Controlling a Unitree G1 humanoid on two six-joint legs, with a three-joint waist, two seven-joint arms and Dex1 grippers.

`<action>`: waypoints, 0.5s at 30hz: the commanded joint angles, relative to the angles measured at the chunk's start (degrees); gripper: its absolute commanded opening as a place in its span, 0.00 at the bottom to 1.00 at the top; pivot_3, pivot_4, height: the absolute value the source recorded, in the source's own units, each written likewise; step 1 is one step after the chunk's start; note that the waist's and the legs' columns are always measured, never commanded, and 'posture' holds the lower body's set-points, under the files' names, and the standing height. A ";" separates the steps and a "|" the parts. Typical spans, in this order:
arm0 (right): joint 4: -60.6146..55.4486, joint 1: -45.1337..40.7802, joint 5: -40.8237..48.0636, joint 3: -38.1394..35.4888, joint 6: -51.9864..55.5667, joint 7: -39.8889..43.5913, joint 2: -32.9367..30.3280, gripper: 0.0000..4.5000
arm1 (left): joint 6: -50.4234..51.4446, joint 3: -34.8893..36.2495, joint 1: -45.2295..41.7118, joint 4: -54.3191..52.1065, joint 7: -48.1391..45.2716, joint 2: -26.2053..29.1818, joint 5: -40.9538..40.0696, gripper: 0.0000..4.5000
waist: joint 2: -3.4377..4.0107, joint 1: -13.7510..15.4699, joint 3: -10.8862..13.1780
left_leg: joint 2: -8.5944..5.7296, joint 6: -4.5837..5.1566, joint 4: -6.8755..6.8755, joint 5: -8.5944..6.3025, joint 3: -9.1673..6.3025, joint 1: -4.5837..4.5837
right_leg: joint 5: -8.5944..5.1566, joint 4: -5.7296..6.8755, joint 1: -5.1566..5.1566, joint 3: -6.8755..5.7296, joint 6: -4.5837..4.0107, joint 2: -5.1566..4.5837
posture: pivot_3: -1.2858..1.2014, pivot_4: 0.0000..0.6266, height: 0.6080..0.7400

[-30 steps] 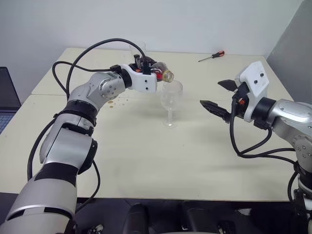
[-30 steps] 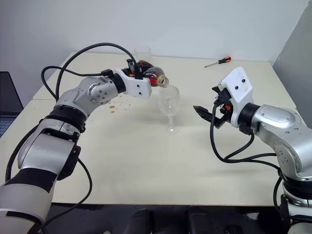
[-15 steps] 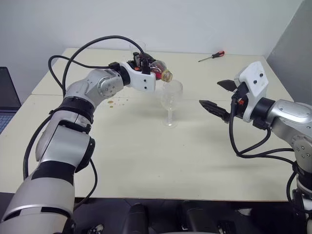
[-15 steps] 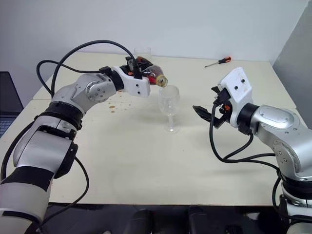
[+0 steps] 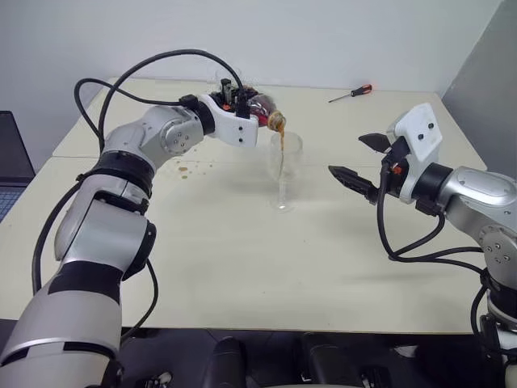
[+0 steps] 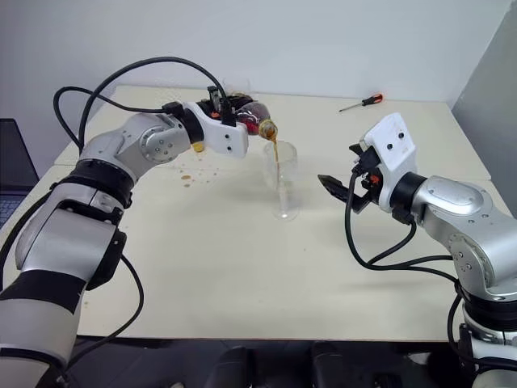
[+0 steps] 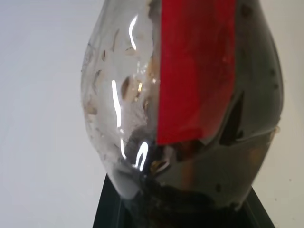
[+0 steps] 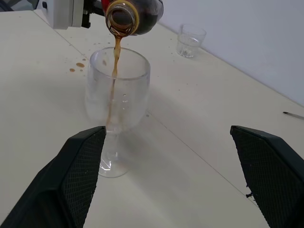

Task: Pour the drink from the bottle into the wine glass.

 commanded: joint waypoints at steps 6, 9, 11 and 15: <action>-1.88 -0.41 -0.94 -0.47 -1.91 -0.34 -0.40 1.00 | 0.22 -0.59 -3.08 0.03 1.67 0.12 0.28 0.17 | 0.00 -0.01 0.00 | 0.00 0.00 0.01 0.00 0.00 0.02 | 0.00 0.06 -0.01 0.00 0.00 0.00 | 0.52 0.24 1.00; -1.94 -0.26 -1.09 -0.69 -1.91 -0.26 -0.63 1.00 | 0.66 -1.04 -3.39 0.48 1.94 0.03 0.64 0.17 | 0.00 -0.01 0.00 | 0.00 0.00 0.02 0.00 0.00 0.02 | 0.00 0.07 -0.01 0.00 0.00 0.00 | 0.52 0.24 1.00; -2.15 -0.10 -1.11 -0.99 -1.82 -0.25 -0.86 1.00 | 0.85 -1.25 -3.57 0.77 1.93 -0.05 0.72 0.17 | 0.00 -0.01 0.00 | 0.00 0.00 0.02 0.00 0.00 0.02 | 0.00 0.08 -0.01 0.00 0.00 0.00 | 0.52 0.24 1.00; -2.33 -0.10 -1.06 -1.17 -1.76 -0.33 -1.04 1.00 | 0.95 -1.54 -3.92 1.31 2.21 -0.15 0.77 0.17 | 0.00 -0.01 0.00 | 0.00 0.00 0.02 0.00 0.00 0.02 | 0.00 0.09 -0.01 0.00 0.00 0.00 | 0.52 0.24 1.00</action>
